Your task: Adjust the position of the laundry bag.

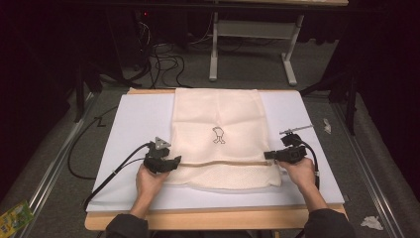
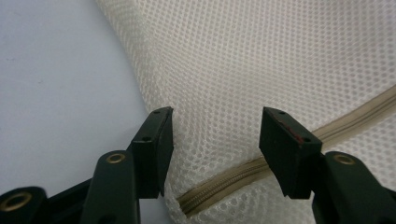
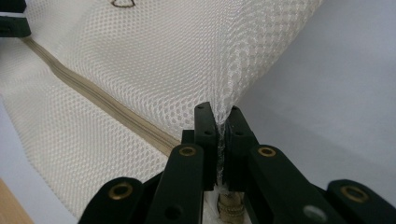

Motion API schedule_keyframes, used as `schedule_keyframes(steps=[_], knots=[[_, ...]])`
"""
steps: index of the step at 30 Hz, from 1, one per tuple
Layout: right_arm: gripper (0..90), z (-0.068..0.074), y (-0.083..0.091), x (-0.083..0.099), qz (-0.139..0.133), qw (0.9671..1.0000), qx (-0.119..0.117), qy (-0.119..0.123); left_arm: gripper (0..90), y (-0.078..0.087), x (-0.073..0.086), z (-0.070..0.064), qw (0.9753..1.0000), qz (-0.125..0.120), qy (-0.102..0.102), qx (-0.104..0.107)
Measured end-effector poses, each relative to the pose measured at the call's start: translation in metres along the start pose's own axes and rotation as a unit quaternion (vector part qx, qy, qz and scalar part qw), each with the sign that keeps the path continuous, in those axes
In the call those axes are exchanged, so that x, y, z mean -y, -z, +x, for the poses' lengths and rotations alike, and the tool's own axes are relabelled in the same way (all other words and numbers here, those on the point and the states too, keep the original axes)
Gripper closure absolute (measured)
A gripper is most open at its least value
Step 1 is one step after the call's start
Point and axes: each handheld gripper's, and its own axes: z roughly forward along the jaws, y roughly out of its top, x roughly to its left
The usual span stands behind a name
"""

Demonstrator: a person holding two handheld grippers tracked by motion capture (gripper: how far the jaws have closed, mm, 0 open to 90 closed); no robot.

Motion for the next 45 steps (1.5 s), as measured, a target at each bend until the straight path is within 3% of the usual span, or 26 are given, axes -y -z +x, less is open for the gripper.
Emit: schedule_keyframes(steps=[7, 14, 20, 31, 38, 45], knots=[[87.7, 0.005, 0.007, -0.005, -0.014, 0.9999, -0.005, 0.005, 45.3, 0.007, -0.004, -0.005, 0.9997, -0.011, 0.006, 0.022], [87.8, 0.01, 0.011, -0.009, -0.021, 0.9997, -0.004, 0.012, 45.6, 0.009, -0.015, -0.022, 0.9988, -0.017, -0.019, 0.041], [87.8, 0.015, 0.013, -0.013, -0.019, 0.9997, -0.001, 0.018, 47.7, 0.004, -0.028, -0.045, 0.9963, -0.024, -0.035, 0.075], [87.8, 0.021, 0.014, -0.02, -0.025, 0.9993, -0.003, 0.026, 51.0, -0.005, -0.043, -0.07, 0.9923, -0.027, -0.052, 0.109], [87.7, 0.026, 0.013, -0.023, -0.024, 0.9993, -0.004, 0.029, 51.3, -0.012, -0.045, -0.076, 0.9897, -0.03, -0.046, 0.132], [87.7, 0.034, 0.01, -0.031, -0.025, 0.9989, -0.005, 0.041, 54.1, -0.013, -0.053, -0.088, 0.9873, -0.032, -0.056, 0.145]])
